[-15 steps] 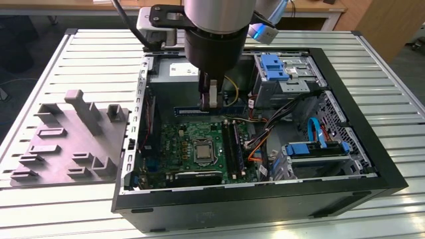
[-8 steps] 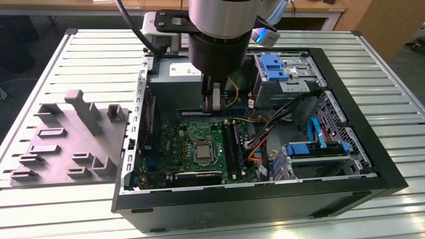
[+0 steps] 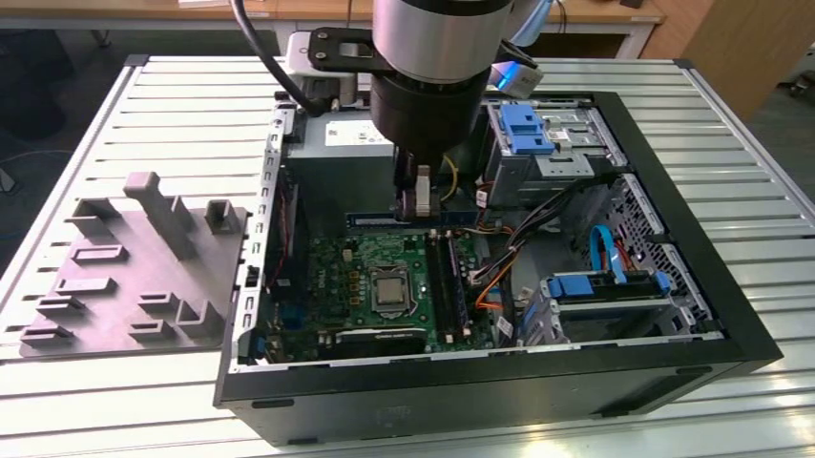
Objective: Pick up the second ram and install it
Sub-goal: 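Pick up the second ram and move it above second insertion slot, then insert the second ram into the second slot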
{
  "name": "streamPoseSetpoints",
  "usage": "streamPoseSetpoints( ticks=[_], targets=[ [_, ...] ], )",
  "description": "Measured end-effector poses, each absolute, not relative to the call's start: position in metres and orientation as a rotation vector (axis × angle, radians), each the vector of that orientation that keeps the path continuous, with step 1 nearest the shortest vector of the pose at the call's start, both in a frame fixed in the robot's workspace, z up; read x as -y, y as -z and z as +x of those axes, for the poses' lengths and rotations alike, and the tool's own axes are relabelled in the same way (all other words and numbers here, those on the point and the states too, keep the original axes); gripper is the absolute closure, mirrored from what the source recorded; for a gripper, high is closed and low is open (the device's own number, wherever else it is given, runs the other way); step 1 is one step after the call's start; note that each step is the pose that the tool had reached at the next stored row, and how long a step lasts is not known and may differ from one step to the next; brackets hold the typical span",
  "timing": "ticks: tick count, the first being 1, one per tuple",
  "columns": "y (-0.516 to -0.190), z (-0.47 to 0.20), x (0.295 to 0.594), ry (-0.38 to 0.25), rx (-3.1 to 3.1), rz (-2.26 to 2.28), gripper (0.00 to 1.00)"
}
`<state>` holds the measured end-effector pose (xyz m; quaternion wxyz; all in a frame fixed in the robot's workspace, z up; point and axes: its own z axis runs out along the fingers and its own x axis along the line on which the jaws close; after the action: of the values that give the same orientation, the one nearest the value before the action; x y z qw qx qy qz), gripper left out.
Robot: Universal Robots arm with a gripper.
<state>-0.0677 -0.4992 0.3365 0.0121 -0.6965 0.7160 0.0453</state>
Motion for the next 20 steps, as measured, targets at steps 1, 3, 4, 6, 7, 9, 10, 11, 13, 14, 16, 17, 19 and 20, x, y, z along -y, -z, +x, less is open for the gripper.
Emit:
streamPoseSetpoints(
  ticks=[1, 3, 4, 6, 7, 9, 10, 11, 13, 14, 16, 17, 19, 20],
  targets=[
    [-0.3363, -0.0676, 0.4992, -0.141, -2.232, -2.172, 0.88],
    [-0.3361, -0.0676, 0.4992, -0.141, -2.232, -2.172, 0.88],
    [-0.3361, -0.0677, 0.4992, -0.142, -2.232, -2.172, 0.88],
    [-0.3360, -0.0676, 0.4992, -0.142, -2.232, -2.172, 0.88],
    [-0.3360, -0.0677, 0.4992, -0.142, -2.232, -2.172, 0.88],
    [-0.3360, -0.0677, 0.4992, -0.141, -2.232, -2.172, 0.88],
    [-0.3360, -0.0676, 0.4992, -0.142, -2.232, -2.172, 0.88],
    [-0.3360, -0.0677, 0.4992, -0.141, -2.232, -2.172, 0.88],
    [-0.3359, -0.0676, 0.4992, -0.142, -2.232, -2.171, 0.88],
    [-0.3359, -0.0676, 0.4992, -0.141, -2.236, -2.167, 0.88],
    [-0.3357, -0.0676, 0.4992, -0.141, -2.259, -2.141, 0.88],
    [-0.3357, -0.0676, 0.4992, -0.141, -2.275, -2.124, 0.88],
    [-0.3355, -0.0676, 0.4992, -0.140, -2.309, -2.084, 0.88],
    [-0.3354, -0.0676, 0.4992, -0.139, -2.325, -2.065, 0.88]
  ],
)
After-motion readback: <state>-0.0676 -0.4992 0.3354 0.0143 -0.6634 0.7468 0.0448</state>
